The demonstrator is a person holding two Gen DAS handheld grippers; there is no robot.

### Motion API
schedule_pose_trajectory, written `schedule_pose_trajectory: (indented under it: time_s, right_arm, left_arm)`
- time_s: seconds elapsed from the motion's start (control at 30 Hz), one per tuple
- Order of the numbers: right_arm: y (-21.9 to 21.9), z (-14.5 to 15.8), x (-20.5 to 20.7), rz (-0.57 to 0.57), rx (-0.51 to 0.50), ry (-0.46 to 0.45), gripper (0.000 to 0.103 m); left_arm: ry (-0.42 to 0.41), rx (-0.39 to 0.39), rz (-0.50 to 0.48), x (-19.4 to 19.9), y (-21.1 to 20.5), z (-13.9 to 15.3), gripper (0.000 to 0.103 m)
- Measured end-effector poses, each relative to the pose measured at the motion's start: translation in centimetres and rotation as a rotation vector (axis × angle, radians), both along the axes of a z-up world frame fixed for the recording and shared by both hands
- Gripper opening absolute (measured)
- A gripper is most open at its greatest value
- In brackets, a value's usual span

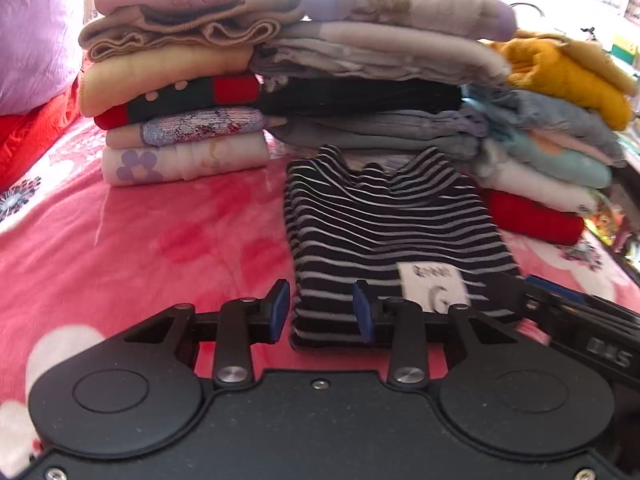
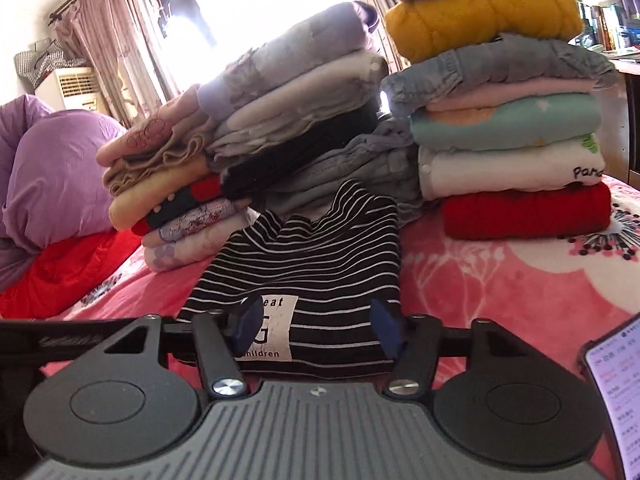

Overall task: Fold clothes
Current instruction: 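Close both grippers on the striped shirt's edge, then lift the striped shirt off the stack and carry it onto open blanket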

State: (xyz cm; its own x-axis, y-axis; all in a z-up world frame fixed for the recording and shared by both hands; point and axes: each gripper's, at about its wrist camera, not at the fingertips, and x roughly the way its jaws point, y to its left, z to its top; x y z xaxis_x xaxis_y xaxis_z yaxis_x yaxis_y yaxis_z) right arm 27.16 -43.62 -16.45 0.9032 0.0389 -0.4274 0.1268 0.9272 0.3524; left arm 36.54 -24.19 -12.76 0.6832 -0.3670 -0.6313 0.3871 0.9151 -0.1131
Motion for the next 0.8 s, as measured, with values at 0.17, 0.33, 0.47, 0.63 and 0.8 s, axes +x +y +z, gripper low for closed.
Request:
schedule_pose_trajectory:
  time_s: [0.17,0.33,0.47,0.63,0.8]
  right_arm:
    - [-0.4,-0.2,0.7,-0.055,-0.009,0.009,0.061]
    - [-1.4,-1.6,1.9,-0.043,0.034,0.075,0.066]
    - [-1.4,-2.1,1.8,-0.015,0.069,0.088,0.053]
    - [0.0,-0.3,0.4,0.040,-0.003,0.009,0.023]
    - [2.0,1.7,-1.7,0.118,0.004,-0.141,0.033]
  left_arm:
    - [0.031,-0.011,-0.022,1.6,-0.3,-0.6,0.035]
    - [0.045,-0.030,-0.045,1.6,-0.1,-0.6,0.005]
    - [-0.012,-0.073,-0.052,0.0,1.5,0.7,0.003]
    - [-0.130,-0.157,-0.015,-3.1,5.6,4.9,0.003]
    - [-0.243,-0.159,0.020,-5.7,9.1,10.1,0.003]
